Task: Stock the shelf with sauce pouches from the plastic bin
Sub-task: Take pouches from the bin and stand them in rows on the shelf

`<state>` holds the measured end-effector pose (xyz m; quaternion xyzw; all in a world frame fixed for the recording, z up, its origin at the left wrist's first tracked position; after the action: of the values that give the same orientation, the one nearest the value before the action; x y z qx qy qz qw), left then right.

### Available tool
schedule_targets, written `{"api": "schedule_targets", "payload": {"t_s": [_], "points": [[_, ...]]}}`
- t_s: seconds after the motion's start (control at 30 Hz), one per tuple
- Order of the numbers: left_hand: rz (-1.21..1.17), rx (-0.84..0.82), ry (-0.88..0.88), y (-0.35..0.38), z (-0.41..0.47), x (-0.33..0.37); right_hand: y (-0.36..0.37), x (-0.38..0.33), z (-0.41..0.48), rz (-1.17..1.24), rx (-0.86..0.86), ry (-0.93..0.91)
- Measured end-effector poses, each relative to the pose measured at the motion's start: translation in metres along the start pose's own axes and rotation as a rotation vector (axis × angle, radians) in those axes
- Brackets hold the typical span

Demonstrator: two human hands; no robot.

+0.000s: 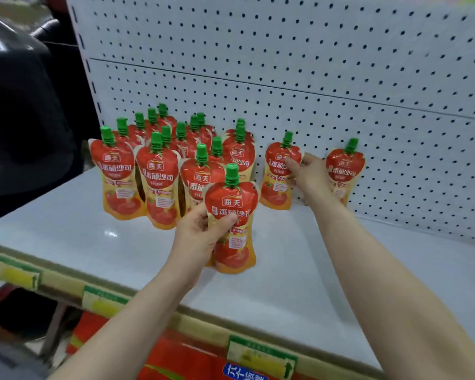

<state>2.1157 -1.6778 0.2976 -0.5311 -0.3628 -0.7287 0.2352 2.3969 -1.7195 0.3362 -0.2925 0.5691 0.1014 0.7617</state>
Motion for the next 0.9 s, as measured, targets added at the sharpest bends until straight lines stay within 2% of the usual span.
{"api": "schedule_targets", "payload": {"t_s": [0.33, 0.47, 0.5, 0.63, 0.67, 0.9], "points": [[0.062, -0.002, -0.003, 0.004, 0.010, -0.002, 0.019, -0.005, 0.022, -0.216, 0.062, -0.062], [0.049, -0.043, -0.003, 0.005, 0.008, -0.002, 0.000, -0.032, -0.007, -0.235, 0.306, -0.270], [0.047, -0.050, -0.004, 0.006, 0.008, -0.002, 0.003, -0.036, -0.015, -0.223, 0.310, -0.311], [0.043, -0.067, 0.001, 0.006, 0.007, -0.001, 0.063, -0.030, -0.026, -0.202, -0.086, -0.280], [0.046, -0.068, -0.002, 0.005, 0.006, -0.001, 0.072, -0.030, -0.027, -0.209, -0.130, -0.288], [0.049, -0.055, -0.003, -0.003, 0.004, 0.003, 0.096, -0.040, -0.031, -0.253, -0.157, -0.358]]}}
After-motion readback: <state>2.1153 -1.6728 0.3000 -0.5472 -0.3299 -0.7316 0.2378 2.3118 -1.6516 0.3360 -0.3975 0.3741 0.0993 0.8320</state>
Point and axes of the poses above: each hand's wrist, its own z-axis towards the middle knuckle, its own y-axis out of the palm, x = y × z, the point moved 9 cm from there along z, towards the middle knuckle, and after that the axes turned 1 degree about -x, right-handed, at the moved point
